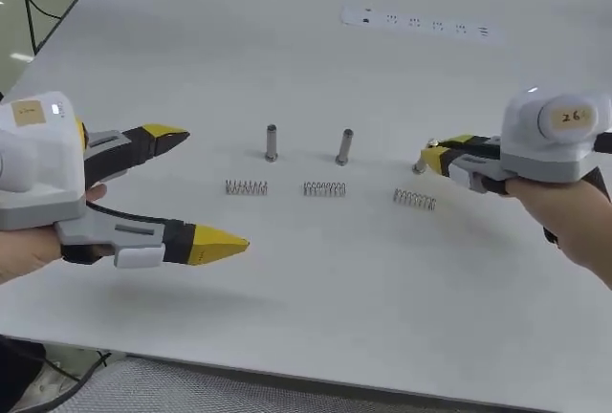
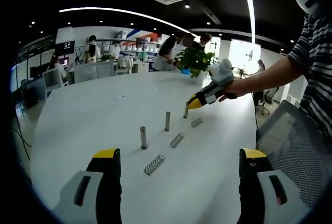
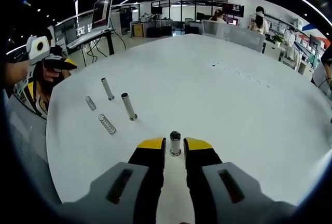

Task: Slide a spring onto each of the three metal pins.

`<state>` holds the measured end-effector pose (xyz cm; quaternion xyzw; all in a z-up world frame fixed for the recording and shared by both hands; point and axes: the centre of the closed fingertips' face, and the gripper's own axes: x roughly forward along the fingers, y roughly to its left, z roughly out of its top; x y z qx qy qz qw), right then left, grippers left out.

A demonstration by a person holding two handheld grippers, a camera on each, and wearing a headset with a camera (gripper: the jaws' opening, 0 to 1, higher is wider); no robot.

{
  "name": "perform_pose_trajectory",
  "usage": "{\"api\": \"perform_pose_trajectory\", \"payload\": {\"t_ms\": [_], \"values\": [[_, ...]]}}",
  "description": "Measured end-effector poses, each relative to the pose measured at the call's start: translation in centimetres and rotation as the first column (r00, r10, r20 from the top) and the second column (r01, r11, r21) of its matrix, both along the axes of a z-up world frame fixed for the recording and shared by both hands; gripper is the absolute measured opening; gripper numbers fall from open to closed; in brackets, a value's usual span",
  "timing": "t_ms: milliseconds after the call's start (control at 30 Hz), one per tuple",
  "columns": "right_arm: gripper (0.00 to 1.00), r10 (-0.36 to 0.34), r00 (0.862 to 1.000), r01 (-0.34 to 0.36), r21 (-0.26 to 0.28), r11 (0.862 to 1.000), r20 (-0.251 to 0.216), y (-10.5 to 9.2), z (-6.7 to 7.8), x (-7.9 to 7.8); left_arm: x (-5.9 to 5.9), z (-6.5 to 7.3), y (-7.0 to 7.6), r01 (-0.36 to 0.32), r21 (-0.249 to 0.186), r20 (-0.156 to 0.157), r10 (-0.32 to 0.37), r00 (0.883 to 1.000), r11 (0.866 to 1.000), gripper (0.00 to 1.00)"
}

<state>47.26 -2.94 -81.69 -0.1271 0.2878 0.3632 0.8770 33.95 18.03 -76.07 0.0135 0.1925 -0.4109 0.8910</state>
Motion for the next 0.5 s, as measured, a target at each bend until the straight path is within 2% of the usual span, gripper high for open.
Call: {"api": "perform_pose_trajectory", "payload": {"t_ms": [233,500], "values": [[0.22,-0.01,1.0,0.01,0.007,1.0,-0.02,0.02,-0.25,-0.15,-0.2,-0.08,0.13,-0.004,-0.001,-0.002,0.004,1.0,1.0,0.94],[0.27,-0.009,1.0,0.01,0.012,1.0,-0.018,0.04,-0.16,-0.28,-0.15,-0.12,0.21,-0.007,-0.002,0.0,0.007,1.0,1.0,0.94]]}}
